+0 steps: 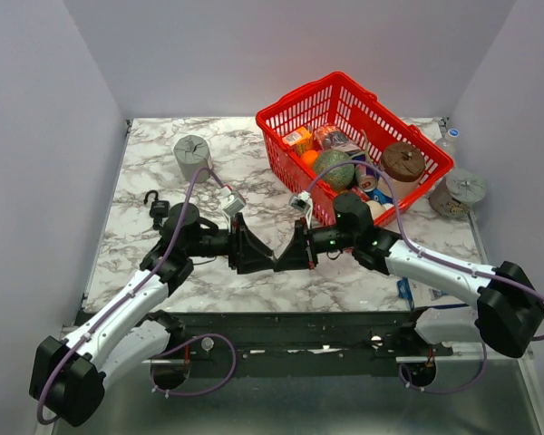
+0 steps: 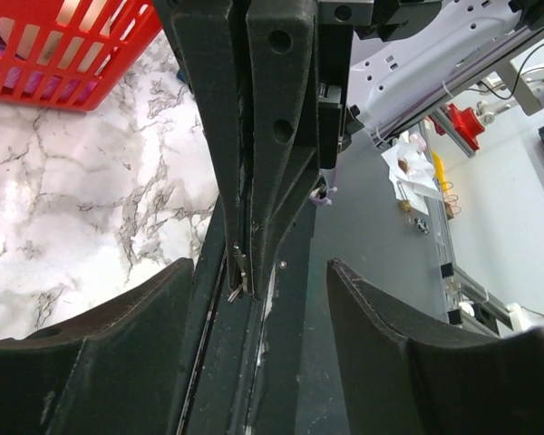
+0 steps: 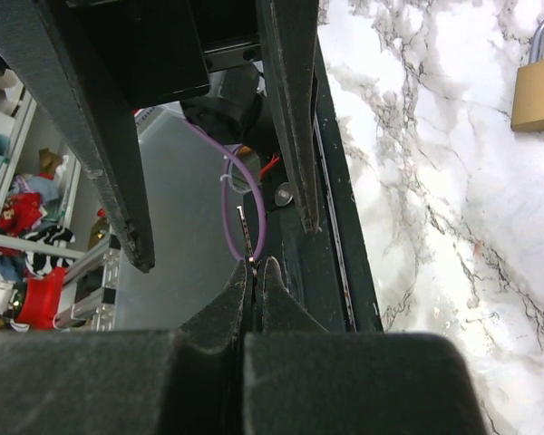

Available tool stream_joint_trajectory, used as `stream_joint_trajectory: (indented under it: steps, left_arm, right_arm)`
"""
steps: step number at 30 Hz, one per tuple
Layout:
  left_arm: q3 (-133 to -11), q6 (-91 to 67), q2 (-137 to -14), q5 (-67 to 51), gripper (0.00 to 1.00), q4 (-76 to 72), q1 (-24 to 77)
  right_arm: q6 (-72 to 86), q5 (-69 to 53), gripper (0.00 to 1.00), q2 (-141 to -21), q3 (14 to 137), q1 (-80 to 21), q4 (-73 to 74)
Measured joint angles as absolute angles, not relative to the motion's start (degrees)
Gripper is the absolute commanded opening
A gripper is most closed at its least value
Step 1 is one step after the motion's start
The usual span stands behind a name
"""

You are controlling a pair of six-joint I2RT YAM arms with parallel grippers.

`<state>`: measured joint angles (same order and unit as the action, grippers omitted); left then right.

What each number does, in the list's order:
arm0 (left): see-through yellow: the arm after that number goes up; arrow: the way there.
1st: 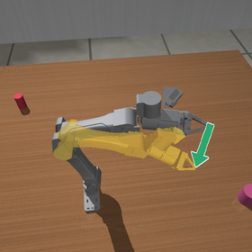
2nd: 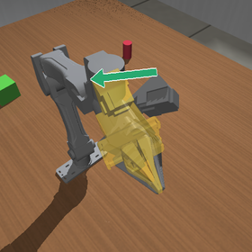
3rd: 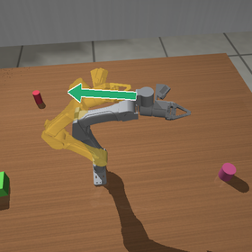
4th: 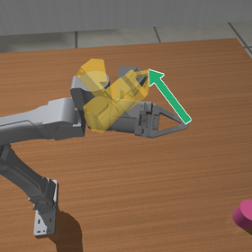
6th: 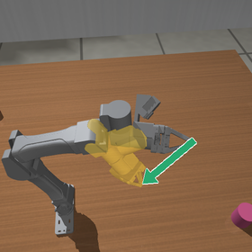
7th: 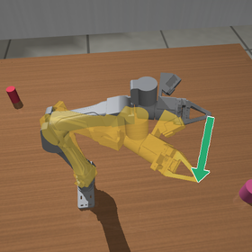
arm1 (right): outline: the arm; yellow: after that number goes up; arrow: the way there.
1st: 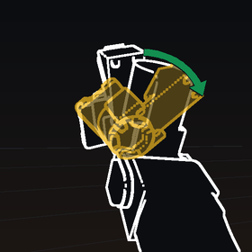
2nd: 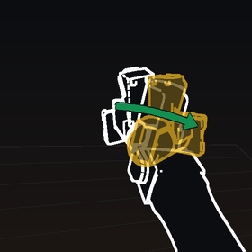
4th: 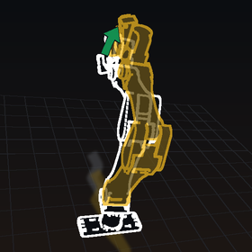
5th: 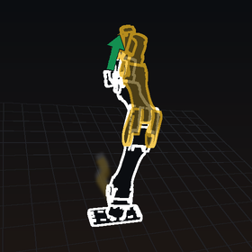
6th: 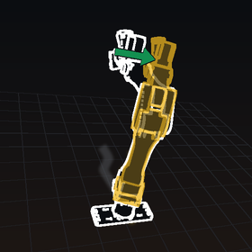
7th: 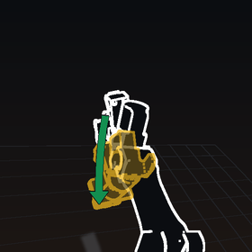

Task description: Unlock with the key

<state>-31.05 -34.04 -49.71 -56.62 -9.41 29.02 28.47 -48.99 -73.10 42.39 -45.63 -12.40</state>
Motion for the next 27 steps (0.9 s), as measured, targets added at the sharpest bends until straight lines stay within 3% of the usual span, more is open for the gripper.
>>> stream_joint_trajectory:
  steps: [3, 11, 22, 27]
  left_arm:
    - [-31.0, -33.8, -50.0, -56.6, 0.51, -8.9, 29.0]
    - [-31.0, -32.9, -50.7, -56.2, 0.34, -7.2, 29.0]
    - [-31.0, -32.6, -50.9, -55.7, 0.34, -7.1, 29.0]
    - [-31.0, -32.5, -50.9, -55.1, 0.39, -7.0, 29.0]
  right_arm:
    - [28.8, -49.2, 0.01, -73.6, 42.4, -45.6, -12.7]
    - [28.9, -49.4, 0.01, -73.9, 42.4, -45.6, -12.7]
    - [28.3, -49.4, 0.01, -74.0, 42.7, -45.7, -11.8]
    - [28.0, -49.5, 0.01, -74.1, 42.7, -45.8, -11.5]
